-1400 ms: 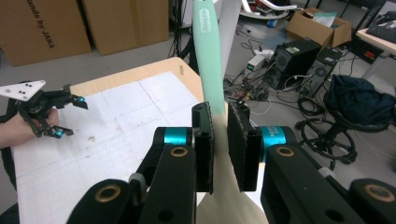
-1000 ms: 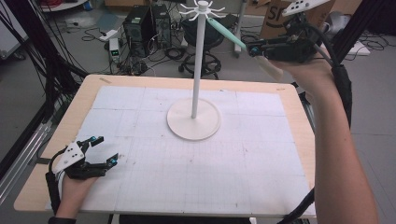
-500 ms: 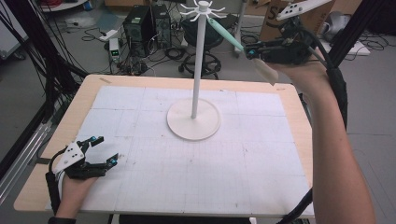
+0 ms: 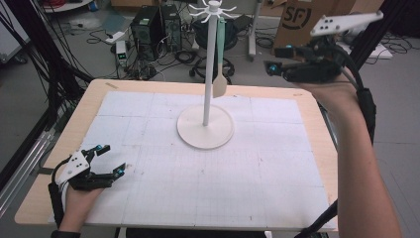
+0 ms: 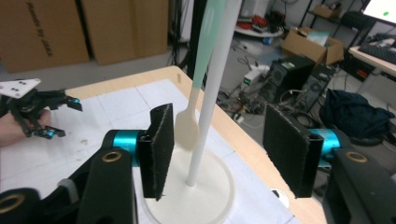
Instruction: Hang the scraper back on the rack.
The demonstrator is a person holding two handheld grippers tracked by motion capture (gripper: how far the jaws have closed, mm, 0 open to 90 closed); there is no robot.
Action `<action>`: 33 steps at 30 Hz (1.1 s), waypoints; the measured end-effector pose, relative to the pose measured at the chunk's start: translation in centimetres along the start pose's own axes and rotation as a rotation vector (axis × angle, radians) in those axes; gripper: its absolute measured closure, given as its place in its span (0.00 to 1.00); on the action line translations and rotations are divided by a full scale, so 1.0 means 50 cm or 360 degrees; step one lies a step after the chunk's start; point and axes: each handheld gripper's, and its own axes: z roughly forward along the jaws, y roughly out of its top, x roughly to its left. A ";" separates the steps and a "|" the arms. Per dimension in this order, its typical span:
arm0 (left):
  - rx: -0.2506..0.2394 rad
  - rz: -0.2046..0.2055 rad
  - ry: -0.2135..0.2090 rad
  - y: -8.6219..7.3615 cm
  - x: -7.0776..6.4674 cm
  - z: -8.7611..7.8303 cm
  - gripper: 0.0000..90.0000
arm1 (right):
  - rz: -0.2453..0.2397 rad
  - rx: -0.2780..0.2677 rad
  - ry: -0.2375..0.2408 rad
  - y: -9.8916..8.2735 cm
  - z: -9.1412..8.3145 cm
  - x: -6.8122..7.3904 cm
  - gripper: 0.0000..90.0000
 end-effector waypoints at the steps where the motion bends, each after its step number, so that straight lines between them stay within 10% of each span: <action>1: 0.0001 0.0001 -0.0001 0.000 0.000 0.000 0.18 | 0.0016 -0.0007 0.0008 -0.017 -0.004 0.002 0.44; 19: 0.0009 -0.0002 0.0010 0.000 0.000 0.000 0.18 | 0.0207 -0.0120 0.0014 -0.395 -0.013 0.068 0.29; 33: 0.0009 0.0003 0.0010 0.000 0.000 0.000 0.17 | 0.0250 -0.0142 -0.0028 -0.556 0.031 0.127 0.23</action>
